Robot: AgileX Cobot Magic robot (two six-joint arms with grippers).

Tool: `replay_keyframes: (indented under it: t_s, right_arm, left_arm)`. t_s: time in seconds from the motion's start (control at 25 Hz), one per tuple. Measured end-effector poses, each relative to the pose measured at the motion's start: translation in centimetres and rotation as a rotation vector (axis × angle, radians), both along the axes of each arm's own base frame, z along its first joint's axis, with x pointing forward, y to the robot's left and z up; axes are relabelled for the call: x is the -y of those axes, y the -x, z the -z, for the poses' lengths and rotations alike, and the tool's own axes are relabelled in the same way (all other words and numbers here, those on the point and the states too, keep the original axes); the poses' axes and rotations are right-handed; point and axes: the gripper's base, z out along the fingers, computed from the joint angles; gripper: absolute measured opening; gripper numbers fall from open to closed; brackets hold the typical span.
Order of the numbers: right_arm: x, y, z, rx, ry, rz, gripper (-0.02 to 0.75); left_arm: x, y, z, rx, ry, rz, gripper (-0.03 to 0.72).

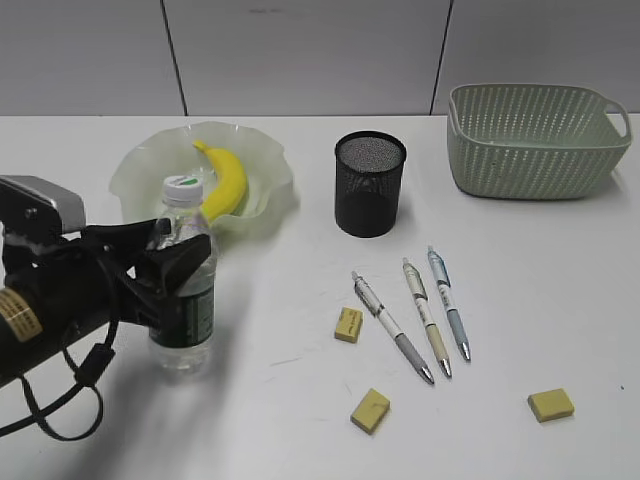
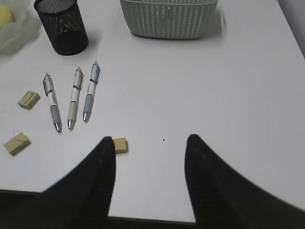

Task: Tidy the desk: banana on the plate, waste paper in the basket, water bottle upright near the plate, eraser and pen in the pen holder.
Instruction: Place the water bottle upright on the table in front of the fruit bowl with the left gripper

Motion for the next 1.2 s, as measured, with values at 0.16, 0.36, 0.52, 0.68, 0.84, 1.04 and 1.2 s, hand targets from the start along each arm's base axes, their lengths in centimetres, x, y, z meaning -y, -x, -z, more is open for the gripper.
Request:
replay_keyframes:
  t_s: [0.16, 0.36, 0.52, 0.68, 0.84, 1.04, 1.2]
  right_arm:
    - [0.0, 0.0, 0.0, 0.000, 0.000, 0.000, 0.383]
    - [0.0, 0.0, 0.0, 0.000, 0.000, 0.000, 0.383]
    - [0.0, 0.0, 0.0, 0.000, 0.000, 0.000, 0.383]
    - [0.0, 0.0, 0.0, 0.000, 0.000, 0.000, 0.383]
    - [0.0, 0.0, 0.0, 0.000, 0.000, 0.000, 0.383]
    - [0.0, 0.0, 0.0, 0.000, 0.000, 0.000, 0.383]
    - [0.0, 0.0, 0.0, 0.000, 0.000, 0.000, 0.383]
  left_arm:
    - [-0.5, 1.3, 0.0, -0.009, -0.003, 0.018, 0.415]
    - [-1.1, 2.7, -0.3, -0.024, -0.016, 0.025, 0.507]
    - [-1.2, 2.8, -0.9, -0.002, -0.006, 0.026, 0.573]
    - [-1.1, 2.9, -1.0, 0.000, -0.007, 0.038, 0.585]
    - [-0.9, 3.1, -1.5, 0.020, -0.005, 0.068, 0.589]
    - [-1.1, 3.5, -4.0, 0.125, 0.042, 0.070, 0.587]
    - [-1.5, 4.3, -7.3, 0.222, 0.147, 0.064, 0.568]
